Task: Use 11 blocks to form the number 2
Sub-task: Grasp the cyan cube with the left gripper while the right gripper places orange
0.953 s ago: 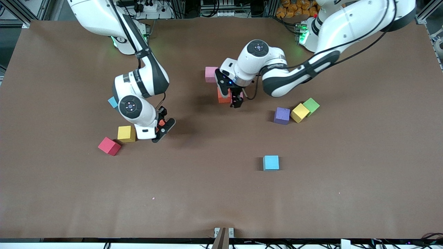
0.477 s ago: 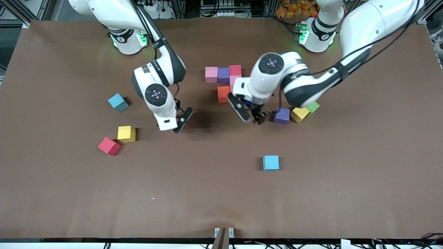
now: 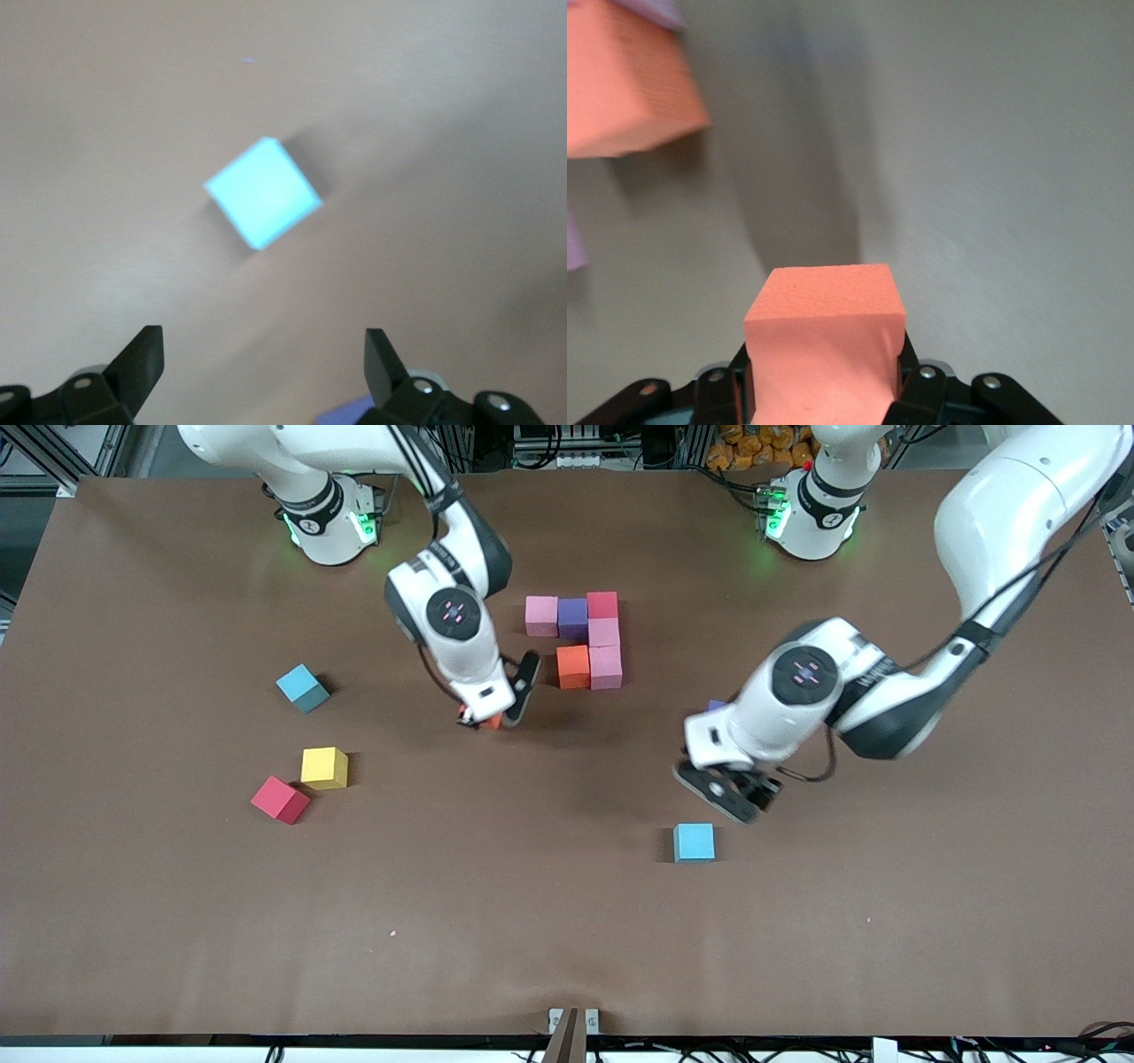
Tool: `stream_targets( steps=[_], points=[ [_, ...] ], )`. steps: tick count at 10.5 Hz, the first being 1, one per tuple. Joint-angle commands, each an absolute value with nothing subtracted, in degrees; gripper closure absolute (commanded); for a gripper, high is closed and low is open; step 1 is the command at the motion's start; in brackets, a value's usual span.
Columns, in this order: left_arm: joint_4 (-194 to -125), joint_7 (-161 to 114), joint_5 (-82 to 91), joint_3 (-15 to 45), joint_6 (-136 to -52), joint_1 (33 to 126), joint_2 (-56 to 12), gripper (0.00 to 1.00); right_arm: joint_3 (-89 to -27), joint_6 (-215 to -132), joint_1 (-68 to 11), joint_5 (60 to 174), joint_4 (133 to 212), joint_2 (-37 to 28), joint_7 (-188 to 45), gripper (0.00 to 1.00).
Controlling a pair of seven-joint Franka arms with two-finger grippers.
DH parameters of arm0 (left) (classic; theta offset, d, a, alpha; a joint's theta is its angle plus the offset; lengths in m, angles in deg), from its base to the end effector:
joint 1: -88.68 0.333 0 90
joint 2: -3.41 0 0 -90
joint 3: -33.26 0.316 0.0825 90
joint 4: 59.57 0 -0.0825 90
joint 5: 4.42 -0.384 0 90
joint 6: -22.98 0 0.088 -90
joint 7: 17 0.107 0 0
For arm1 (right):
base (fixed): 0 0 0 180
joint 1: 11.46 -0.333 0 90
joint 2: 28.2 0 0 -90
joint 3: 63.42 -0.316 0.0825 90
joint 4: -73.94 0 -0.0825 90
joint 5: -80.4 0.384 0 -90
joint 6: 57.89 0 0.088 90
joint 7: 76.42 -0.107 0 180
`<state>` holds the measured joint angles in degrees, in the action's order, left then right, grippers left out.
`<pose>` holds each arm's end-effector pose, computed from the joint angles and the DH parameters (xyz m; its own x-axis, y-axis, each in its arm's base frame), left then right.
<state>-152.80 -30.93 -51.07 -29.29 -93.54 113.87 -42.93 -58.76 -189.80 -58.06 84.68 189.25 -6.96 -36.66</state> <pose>0.6272 -0.2673 0.3368 0.8181 -0.5680 0.0901 -0.5682 -0.8225 -0.0259 0.4404 0.3994 0.2625 0.1897 0.9807 -0.0471 0.9789 -0.1926 -0.0678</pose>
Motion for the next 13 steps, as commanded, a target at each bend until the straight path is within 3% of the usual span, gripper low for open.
stream_targets(
  steps=[1, 3, 6, 8, 13],
  points=[
    [-149.49, -37.97, -50.3, -23.54, -92.86, 111.54, -42.38, 0.0, -63.84, -190.43, -58.39, 84.36, 191.89, -9.92, -32.48, 0.82],
    [-144.23, -48.75, -49.42, -20.11, -93.21, 107.26, -43.69, 0.0, -64.39, -192.0, -60.49, 84.27, 191.89, -7.91, -32.04, 0.82],
    [-135.97, -62.42, -44.89, -2.31, -93.56, 88.39, -45.1, 0.0, -64.39, -194.29, -63.39, 84.27, 191.89, -5.62, -32.29, 0.81],
    [-131.48, -62.44, -36.19, 5.55, -94.17, 82.9, -45.9, 0.0, -64.3, -197.19, -64.02, 84.27, 191.98, -4.13, -32.65, 0.81],
    [-131.55, -62.27, -34.39, 6.19, -101.73, 82.71, -48.7, 0.0, -64.21, -199.48, -63.75, 84.09, 191.98, -2.28, -32.47, 0.78]
  ],
)
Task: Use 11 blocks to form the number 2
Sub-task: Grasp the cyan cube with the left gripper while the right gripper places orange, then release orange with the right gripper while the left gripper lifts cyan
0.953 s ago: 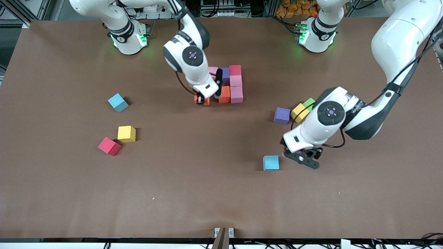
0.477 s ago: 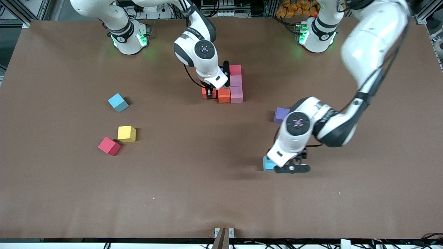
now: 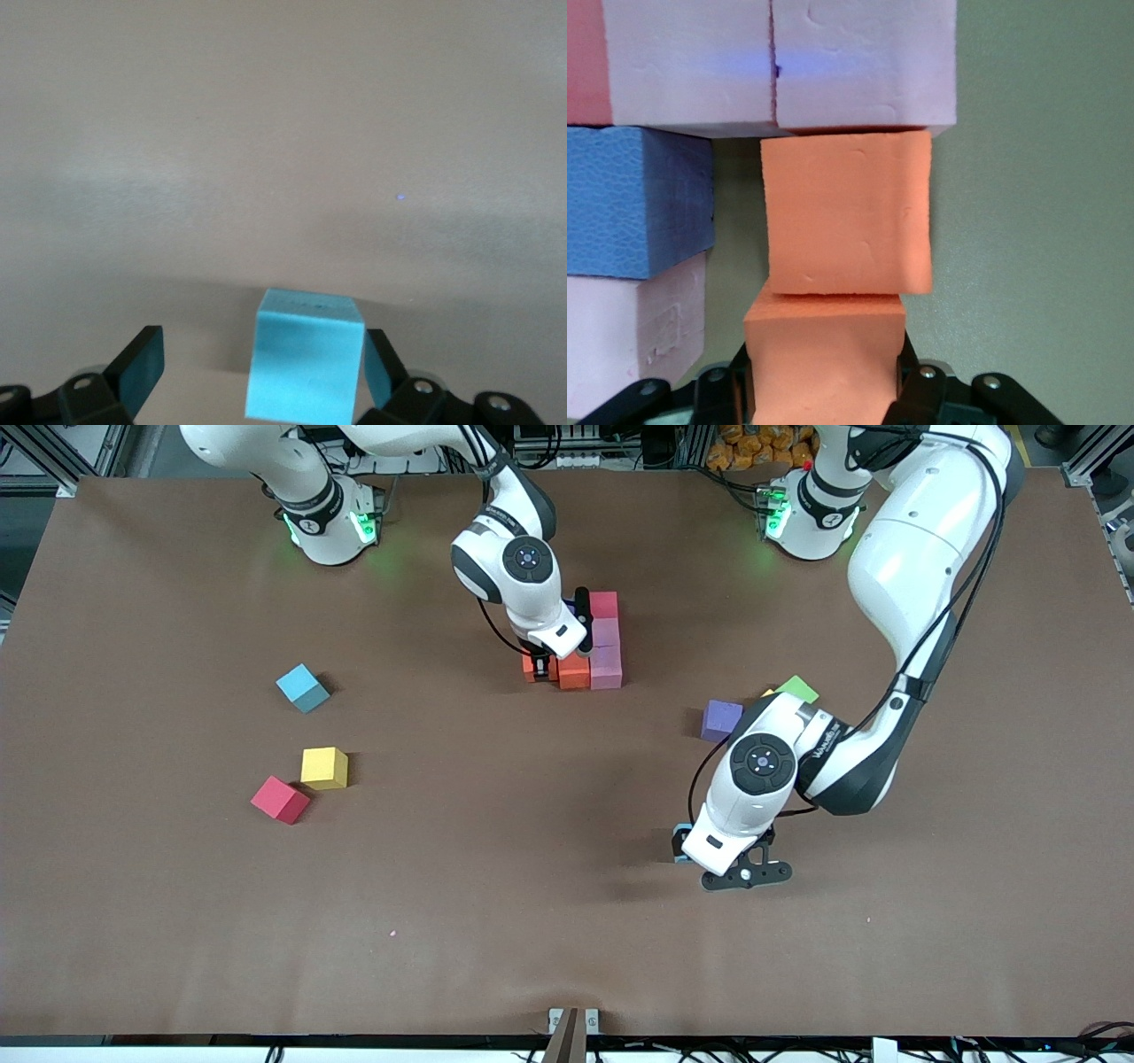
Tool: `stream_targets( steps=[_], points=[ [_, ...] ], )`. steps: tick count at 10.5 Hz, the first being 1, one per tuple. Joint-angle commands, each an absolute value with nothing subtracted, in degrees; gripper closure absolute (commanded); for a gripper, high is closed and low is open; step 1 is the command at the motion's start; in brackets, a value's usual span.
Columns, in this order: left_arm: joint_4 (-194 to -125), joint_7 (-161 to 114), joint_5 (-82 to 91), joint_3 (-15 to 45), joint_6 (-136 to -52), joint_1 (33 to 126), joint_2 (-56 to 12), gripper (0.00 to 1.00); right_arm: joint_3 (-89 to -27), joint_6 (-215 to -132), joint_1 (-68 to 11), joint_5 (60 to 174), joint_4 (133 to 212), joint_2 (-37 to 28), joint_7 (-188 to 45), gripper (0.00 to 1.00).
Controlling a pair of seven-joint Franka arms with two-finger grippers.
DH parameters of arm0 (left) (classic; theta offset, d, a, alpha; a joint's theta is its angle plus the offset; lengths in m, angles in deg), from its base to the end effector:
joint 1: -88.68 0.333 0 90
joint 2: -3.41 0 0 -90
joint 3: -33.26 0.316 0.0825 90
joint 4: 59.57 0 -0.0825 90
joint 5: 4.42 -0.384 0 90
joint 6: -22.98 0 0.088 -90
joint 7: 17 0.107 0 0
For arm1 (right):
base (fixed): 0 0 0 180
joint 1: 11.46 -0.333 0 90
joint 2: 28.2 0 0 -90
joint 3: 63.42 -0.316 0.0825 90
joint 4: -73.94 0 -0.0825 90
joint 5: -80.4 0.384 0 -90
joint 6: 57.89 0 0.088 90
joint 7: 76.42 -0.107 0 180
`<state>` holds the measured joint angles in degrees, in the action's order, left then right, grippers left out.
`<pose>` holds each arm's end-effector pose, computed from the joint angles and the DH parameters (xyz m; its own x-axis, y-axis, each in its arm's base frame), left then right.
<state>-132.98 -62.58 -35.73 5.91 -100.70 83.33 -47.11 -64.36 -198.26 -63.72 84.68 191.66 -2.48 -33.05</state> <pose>0.6923 -0.3063 0.2631 0.9837 0.1073 0.1440 0.1110 -0.9937 -0.0180 0.3526 0.4713 0.2111 -0.0546 0.9985 -0.0047 0.9957 0.0541 -0.0754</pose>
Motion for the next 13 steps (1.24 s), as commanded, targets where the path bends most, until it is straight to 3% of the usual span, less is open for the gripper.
stream_targets(
  steps=[1, 7, 8, 11, 13],
  points=[
    [-131.55, -62.44, -34.39, 6.19, -102.52, 82.53, -49.41, 0.0, -64.21, -200.09, -63.75, 84.01, 191.98, -1.93, -32.47, 0.78],
    [-131.9, -62.09, -34.39, 6.28, -102.97, 82.27, -52.22, 0.0, -64.03, -200.63, -62.79, 83.65, 191.98, -1.31, -31.86, 0.78],
    [-131.99, -62.09, -34.48, 6.36, -102.97, 82.27, -52.66, 0.08, -64.03, -200.54, -62.7, 83.65, 191.98, -1.39, -31.86, 0.78],
    [-132.43, -62.52, -34.57, 6.36, -102.97, 82.45, -52.31, 0.56, -64.03, -200.63, -62.26, 83.65, 191.89, -1.31, -31.86, 0.78],
    [-132.43, -63.84, -34.22, 6.1, -102.97, 82.36, -51.44, 0.68, -64.03, -200.89, -62.35, 83.65, 191.8, -1.22, -32.03, 0.78]
  ],
)
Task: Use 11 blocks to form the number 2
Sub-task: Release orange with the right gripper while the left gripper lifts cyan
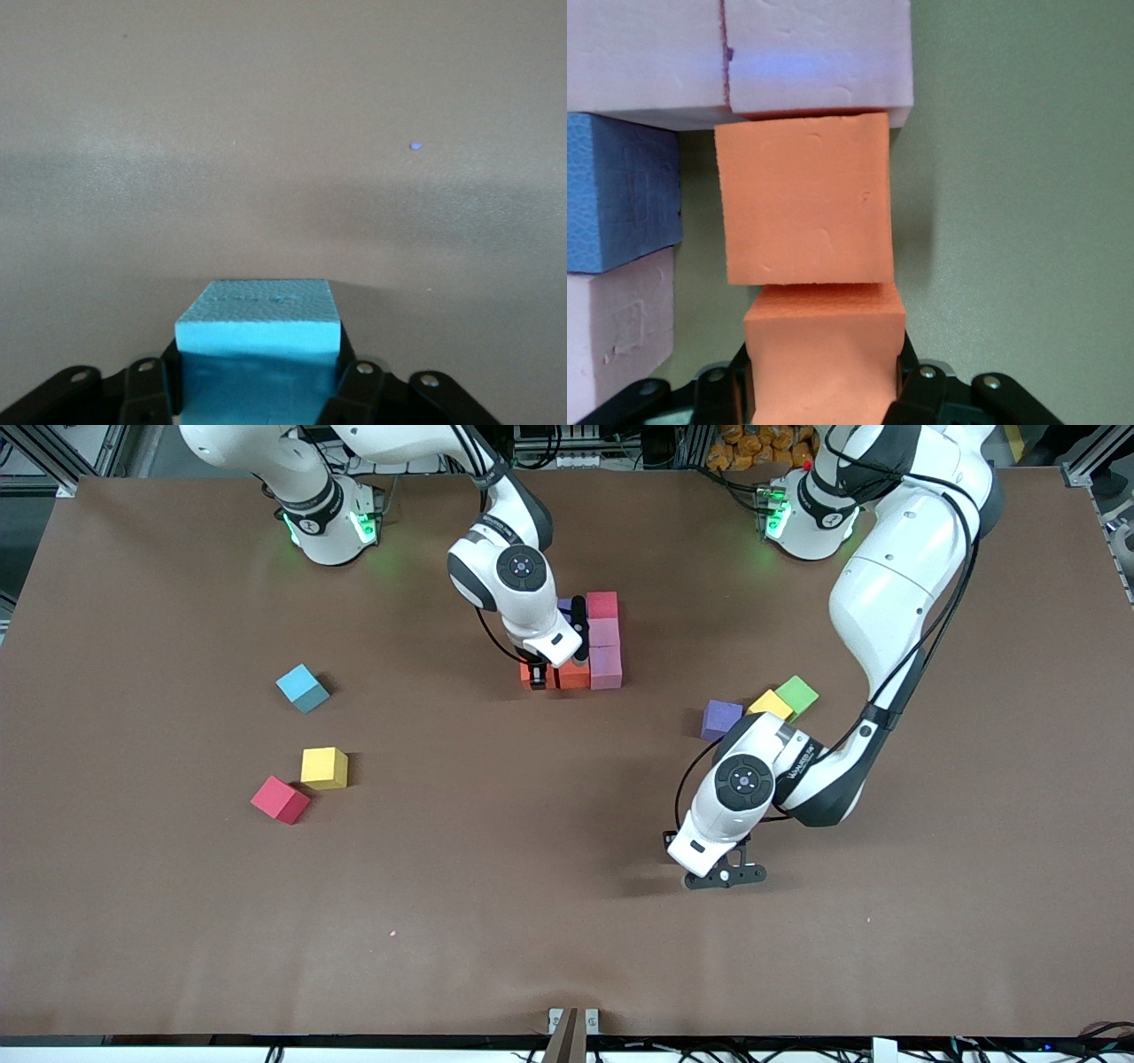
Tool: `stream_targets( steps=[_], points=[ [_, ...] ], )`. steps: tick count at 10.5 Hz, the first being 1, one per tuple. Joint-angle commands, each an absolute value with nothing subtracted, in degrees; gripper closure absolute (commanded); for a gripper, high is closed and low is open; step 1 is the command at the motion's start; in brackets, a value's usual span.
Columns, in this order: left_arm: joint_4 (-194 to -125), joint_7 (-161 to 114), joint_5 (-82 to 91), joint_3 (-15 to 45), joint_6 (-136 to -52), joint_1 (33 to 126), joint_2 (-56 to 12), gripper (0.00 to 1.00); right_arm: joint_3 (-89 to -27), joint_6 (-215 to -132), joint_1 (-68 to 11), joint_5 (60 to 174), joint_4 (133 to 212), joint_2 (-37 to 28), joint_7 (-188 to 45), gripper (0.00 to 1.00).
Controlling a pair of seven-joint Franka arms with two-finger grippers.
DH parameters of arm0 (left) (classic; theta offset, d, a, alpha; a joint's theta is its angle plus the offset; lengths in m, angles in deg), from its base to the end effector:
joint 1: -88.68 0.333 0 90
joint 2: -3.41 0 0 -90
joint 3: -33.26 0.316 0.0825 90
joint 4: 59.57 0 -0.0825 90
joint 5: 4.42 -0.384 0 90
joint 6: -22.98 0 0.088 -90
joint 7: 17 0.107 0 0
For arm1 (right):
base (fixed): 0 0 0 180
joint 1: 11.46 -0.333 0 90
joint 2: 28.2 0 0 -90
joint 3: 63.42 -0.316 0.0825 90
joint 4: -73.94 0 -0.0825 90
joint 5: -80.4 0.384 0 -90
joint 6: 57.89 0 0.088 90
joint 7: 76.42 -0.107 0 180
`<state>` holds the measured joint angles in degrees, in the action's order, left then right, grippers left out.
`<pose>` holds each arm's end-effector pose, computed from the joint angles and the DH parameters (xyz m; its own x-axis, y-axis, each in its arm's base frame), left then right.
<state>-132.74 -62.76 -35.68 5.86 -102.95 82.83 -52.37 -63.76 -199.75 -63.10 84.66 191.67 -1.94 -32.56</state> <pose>0.6843 -0.3144 0.2030 0.9912 0.1019 0.0847 0.1027 -0.9947 -0.0052 0.3638 0.4648 0.2076 -0.0419 0.9991 0.0042 0.9973 0.0421 -0.0601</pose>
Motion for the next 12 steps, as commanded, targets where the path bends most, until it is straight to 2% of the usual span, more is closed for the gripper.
stream_targets(
  steps=[1, 6, 7, 8, 9, 12],
  points=[
    [-132.43, -65.15, -33.61, 5.75, -102.53, 82.27, -50.83, 0.72, -64.12, -200.89, -62.35, 83.65, 191.63, -1.13, -32.29, 0.78],
    [-133.39, -65.17, -33.51, 5.66, -97.0, 81.48, -46.88, 0.7, -64.12, -200.89, -62.7, 83.74, 191.36, -1.13, -32.65, 0.77],
    [-133.74, -65.16, -33.51, 5.66, -96.55, 81.74, -46.34, 0.7, -64.12, -200.89, -62.7, 83.74, 191.36, -1.13, -32.65, 0.73],
    [-133.92, -65.16, -33.51, 5.4, -95.33, 81.65, -45.47, 0.7, -64.12, -200.8, -62.61, 83.74, 191.36, -1.13, -32.74, 0.34],
    [-133.92, -65.16, -33.51, 4.18, -93.41, 82.0, -44.94, 0.7, -64.12, -200.63, -62.44, 83.74, 191.36, -1.13, -32.65, 0.0],
    [-133.92, -64.9, -33.42, 3.03, -88.65, 82.53, -42.21, 0.7, -64.12, -198.88, -62.43, 83.74, 191.45, -1.83, -32.74, 0.0]
  ],
)
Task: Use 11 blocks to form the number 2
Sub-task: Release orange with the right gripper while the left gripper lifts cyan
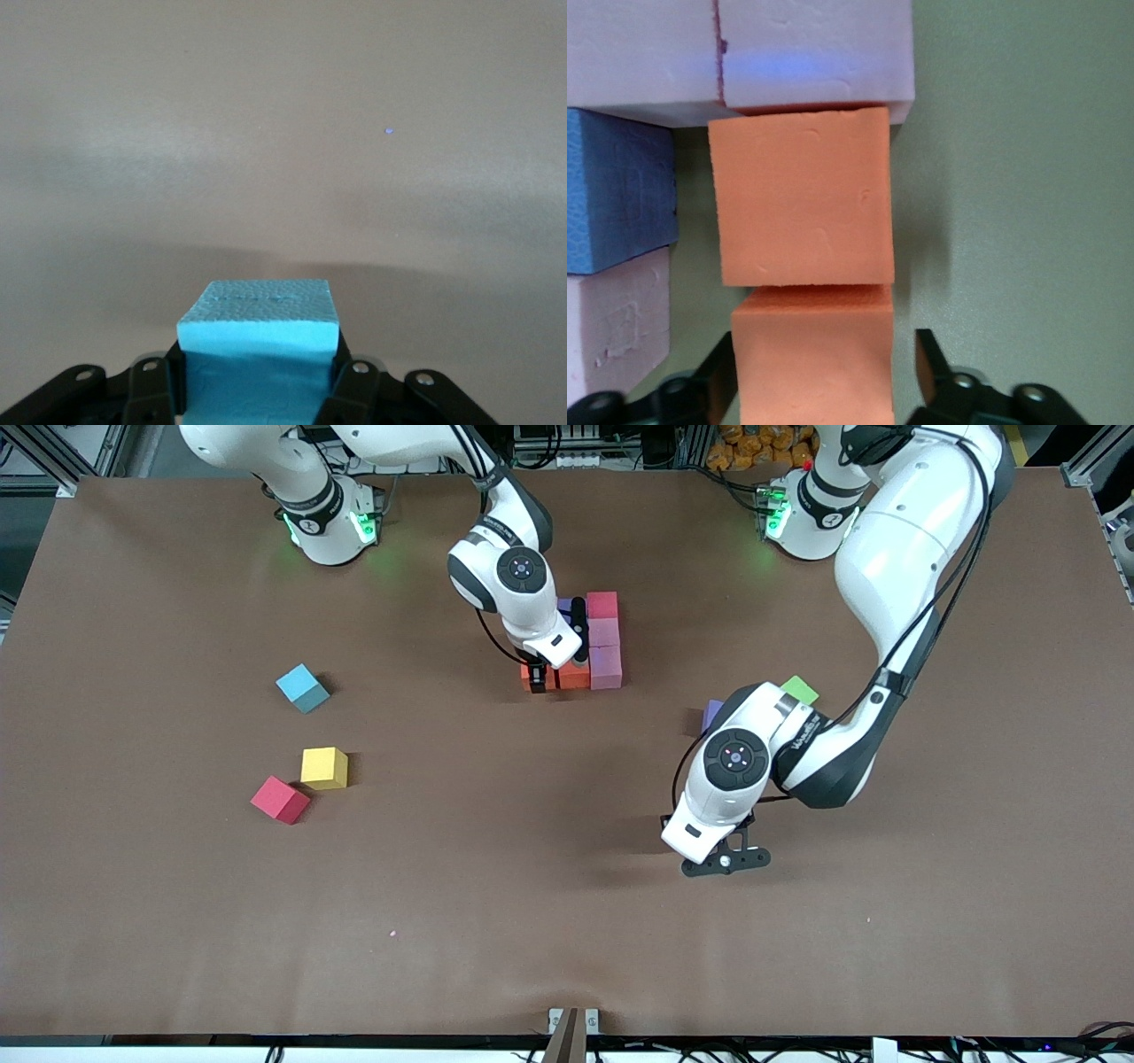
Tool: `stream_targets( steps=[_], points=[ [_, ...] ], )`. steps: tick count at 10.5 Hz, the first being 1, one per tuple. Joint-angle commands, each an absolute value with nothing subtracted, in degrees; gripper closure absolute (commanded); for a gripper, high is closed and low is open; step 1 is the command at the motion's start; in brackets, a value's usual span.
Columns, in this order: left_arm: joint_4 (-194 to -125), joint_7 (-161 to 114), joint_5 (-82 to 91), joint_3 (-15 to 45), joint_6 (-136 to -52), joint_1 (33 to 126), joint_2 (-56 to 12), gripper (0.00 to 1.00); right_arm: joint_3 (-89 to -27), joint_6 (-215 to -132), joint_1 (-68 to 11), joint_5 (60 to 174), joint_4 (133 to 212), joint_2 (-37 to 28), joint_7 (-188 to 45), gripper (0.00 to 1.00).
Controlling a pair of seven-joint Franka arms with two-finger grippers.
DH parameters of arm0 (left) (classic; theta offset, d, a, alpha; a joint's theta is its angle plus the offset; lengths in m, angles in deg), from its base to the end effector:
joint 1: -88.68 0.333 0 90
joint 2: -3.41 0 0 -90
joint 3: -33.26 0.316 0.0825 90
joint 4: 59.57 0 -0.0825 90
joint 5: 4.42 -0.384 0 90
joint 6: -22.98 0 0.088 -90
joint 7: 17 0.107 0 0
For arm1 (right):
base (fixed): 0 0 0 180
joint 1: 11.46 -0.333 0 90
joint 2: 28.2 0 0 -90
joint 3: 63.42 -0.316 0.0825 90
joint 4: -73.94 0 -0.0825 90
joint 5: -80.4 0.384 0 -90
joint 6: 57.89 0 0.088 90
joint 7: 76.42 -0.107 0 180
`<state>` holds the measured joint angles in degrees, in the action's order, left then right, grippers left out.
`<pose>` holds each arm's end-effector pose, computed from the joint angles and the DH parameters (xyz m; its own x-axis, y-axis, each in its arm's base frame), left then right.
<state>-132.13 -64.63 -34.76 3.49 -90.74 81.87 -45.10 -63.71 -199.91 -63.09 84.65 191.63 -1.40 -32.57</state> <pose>0.6679 -0.3313 0.2864 0.9917 0.1159 0.0556 0.1203 -0.9893 -0.0825 0.3639 0.4639 0.2025 -0.0408 0.9992 -0.0007 0.9972 0.0406 -0.0635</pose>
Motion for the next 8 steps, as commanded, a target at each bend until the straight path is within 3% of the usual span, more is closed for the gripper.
stream_targets(
  steps=[1, 4, 8],
  points=[
    [-133.92, -64.9, -33.42, 2.76, -87.77, 82.53, -41.95, 0.7, -64.12, -197.13, -62.35, 83.74, 191.28, -2.71, -32.82, 0.0],
    [-133.92, -66.56, -33.25, 0.66, -85.92, 82.53, -41.42, 0.71, -63.95, -189.67, -61.74, 83.83, 190.14, -7.09, -32.82, 0.0],
    [-135.24, -71.84, -32.98, -1.89, -86.09, 81.3, -42.29, 0.71, -61.5, -180.07, -54.02, 83.48, 183.2, -8.25, -36.6, 0.0]
  ],
)
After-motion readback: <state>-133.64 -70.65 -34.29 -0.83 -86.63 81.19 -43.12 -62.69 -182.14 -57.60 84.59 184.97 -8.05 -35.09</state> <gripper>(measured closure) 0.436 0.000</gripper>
